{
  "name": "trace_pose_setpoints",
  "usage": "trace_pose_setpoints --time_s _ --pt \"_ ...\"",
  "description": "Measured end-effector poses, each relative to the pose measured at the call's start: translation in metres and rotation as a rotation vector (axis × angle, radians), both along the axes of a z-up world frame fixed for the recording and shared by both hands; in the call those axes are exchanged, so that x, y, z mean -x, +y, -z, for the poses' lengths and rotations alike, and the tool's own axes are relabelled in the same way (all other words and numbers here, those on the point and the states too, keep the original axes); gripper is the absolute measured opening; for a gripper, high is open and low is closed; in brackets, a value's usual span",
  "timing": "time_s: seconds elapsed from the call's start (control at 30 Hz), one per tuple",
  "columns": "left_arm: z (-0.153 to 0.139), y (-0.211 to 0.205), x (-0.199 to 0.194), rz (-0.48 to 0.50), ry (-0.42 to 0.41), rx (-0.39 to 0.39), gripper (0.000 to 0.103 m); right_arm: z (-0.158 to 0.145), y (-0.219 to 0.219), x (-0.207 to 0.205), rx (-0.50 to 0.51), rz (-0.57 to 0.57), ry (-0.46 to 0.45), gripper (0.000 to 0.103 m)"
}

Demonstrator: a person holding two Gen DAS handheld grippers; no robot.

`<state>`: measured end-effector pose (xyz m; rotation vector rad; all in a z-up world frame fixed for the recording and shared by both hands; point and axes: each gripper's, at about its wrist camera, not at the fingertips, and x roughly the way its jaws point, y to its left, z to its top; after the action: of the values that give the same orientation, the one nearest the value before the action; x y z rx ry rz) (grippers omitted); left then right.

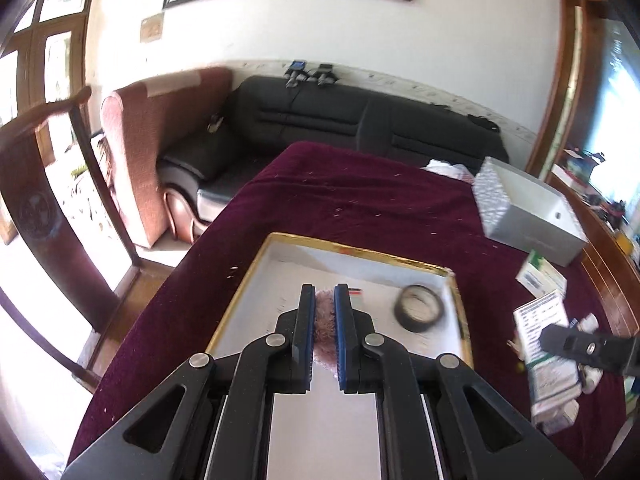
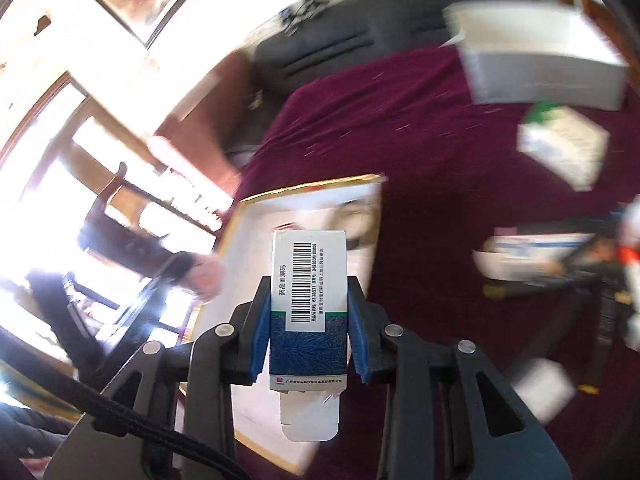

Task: Organize objects
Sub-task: 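Place the pom-pom and the blue-and-white box into the tray, opening both grippers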

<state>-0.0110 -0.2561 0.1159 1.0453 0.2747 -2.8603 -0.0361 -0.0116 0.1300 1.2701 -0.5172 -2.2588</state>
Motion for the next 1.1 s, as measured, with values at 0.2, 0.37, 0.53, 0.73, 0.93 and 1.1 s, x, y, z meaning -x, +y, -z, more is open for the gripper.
trace_pose_setpoints --time_s 0.2,0.37,0.53,0.73,0.93,1.1 --pt "0.043 -0.021 0.057 -0.014 -0.129 -0.002 0.007 0.044 -0.075 0.057 -0.081 -0.027 -0.086 0.032" --pt "0.063 -0.021 0.084 -0.014 -0.167 0.026 0.007 0.069 -0.098 0.087 -0.152 -0.006 -0.108 0.032" --pt "0.074 -0.022 0.095 -0.033 -0.178 0.066 0.009 0.082 -0.111 0.098 -0.215 -0.011 -0.095 0.032" --pt "0.072 -0.027 0.094 -0.051 -0.173 0.081 0.029 0.085 -0.119 0.099 -0.286 -0.016 -0.061 0.044" --pt "0.056 -0.025 0.077 -0.053 -0.148 0.084 0.038 0.054 -0.108 0.077 -0.314 -0.007 0.040 0.048" --pt "0.024 -0.013 0.044 -0.051 -0.119 0.151 0.039 0.016 -0.077 0.027 -0.307 0.009 0.204 0.067"
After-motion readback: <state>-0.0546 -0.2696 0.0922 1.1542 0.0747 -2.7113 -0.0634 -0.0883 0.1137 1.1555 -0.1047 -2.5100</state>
